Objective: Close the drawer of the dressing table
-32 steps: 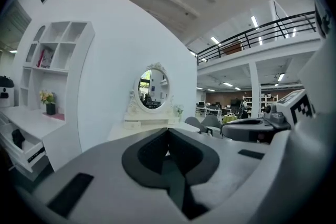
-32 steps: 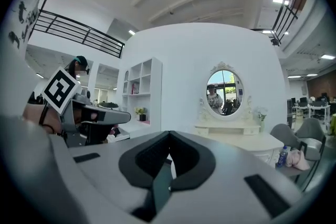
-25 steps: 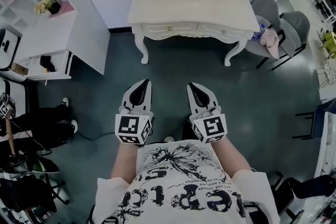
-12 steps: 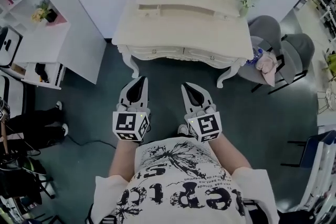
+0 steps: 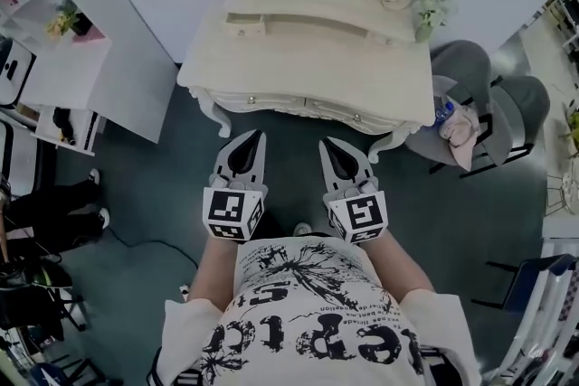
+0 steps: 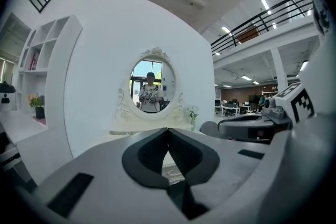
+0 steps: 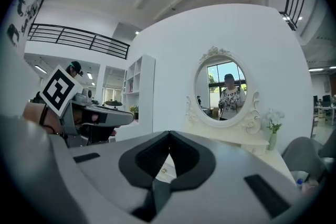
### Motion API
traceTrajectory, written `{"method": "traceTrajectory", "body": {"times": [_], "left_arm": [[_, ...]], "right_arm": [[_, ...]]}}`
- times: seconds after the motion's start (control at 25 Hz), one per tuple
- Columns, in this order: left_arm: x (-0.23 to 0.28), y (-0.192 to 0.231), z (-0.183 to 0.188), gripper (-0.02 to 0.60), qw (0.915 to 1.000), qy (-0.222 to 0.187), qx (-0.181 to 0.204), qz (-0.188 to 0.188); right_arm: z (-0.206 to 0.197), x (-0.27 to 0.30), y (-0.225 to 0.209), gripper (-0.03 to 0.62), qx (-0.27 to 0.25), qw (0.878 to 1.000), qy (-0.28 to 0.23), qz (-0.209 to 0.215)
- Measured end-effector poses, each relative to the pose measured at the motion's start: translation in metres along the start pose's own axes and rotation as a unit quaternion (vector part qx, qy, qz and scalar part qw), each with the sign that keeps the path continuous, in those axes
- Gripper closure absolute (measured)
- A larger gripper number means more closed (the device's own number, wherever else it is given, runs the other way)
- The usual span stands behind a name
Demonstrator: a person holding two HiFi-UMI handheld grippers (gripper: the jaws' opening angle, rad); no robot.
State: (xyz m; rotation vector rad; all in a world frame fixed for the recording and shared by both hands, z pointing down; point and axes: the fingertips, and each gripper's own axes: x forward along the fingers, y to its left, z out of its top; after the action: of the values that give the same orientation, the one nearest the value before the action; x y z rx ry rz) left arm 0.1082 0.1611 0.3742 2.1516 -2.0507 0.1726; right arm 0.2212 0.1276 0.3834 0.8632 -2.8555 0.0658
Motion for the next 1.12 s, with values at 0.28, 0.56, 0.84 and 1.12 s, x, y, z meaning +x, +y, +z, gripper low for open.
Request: {"method": "traceTrajectory", "body": {"times": [0.28, 0.56, 0.84, 1.12], "left_arm": [[0.066, 0.033, -0.003, 0.563, 0.9999, 0.007, -0.004, -0.013], [0.161, 0.095, 0.010, 0.563, 0.9979, 0.010, -0.018, -0.062], [0.237, 0.178, 0.047, 0.563, 0.9954, 0.008, 0.005, -0.095], [0.281, 0.250, 0.047, 0.563, 0.9953, 0.020, 0.010, -0.094]], "right_arm": [[-0.004, 0.056, -0.043, 0.577, 0.007, 0.999, 0.007, -0.032], [0.010, 0.153, -0.069, 0.577, 0.004, 0.998, 0.015, -0.064], [0.026, 0.253, -0.101, 0.577, 0.010, 0.994, 0.023, -0.108], [0.033, 0.343, -0.110, 0.577, 0.022, 0.994, 0.025, -0.108]]}}
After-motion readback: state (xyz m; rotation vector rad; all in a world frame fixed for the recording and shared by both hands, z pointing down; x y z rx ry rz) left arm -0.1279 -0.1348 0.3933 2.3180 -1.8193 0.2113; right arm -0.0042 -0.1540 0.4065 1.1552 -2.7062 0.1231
